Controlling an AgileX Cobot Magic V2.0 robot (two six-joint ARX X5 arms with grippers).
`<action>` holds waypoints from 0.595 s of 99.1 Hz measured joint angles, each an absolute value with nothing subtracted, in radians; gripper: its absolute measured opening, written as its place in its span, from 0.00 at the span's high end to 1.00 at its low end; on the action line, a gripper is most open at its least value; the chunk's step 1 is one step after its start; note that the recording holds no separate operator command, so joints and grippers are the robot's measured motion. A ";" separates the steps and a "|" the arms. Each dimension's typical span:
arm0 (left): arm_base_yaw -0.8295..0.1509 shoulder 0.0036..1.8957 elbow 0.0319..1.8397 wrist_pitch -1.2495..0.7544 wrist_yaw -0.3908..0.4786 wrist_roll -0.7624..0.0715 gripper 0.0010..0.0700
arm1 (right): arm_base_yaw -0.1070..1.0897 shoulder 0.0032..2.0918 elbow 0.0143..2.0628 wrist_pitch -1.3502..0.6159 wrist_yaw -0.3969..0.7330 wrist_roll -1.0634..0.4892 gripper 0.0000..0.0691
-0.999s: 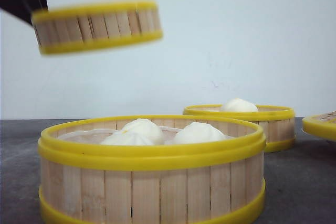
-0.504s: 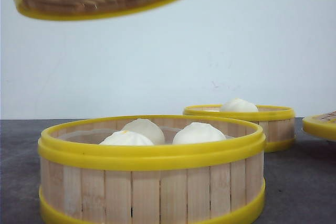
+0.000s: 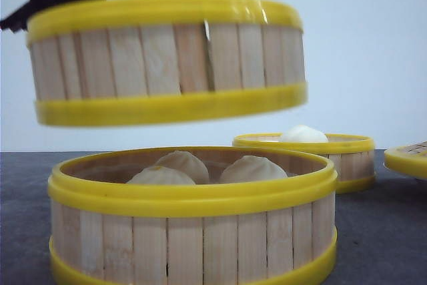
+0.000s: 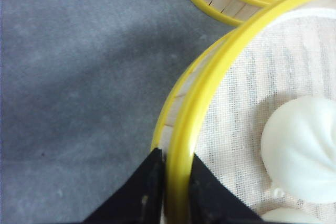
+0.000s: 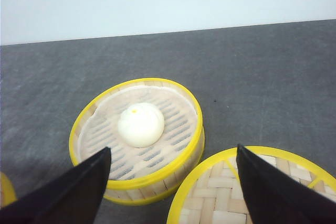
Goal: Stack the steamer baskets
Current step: 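Lift the basket with the left gripper and carry it over the front basket, then lower the basket onto the front basket and open the left gripper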
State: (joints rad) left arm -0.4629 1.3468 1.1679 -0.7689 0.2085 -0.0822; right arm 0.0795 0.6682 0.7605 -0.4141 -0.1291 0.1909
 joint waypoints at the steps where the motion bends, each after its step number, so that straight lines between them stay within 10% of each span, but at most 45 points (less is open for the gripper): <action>1: -0.464 1.349 1.166 -0.766 0.208 -0.083 0.97 | 0.080 0.668 0.760 -0.414 -0.129 0.191 0.32; 59: -0.522 1.443 1.158 -0.731 0.173 -0.106 0.97 | 0.080 0.668 0.761 -0.414 -0.128 0.191 0.32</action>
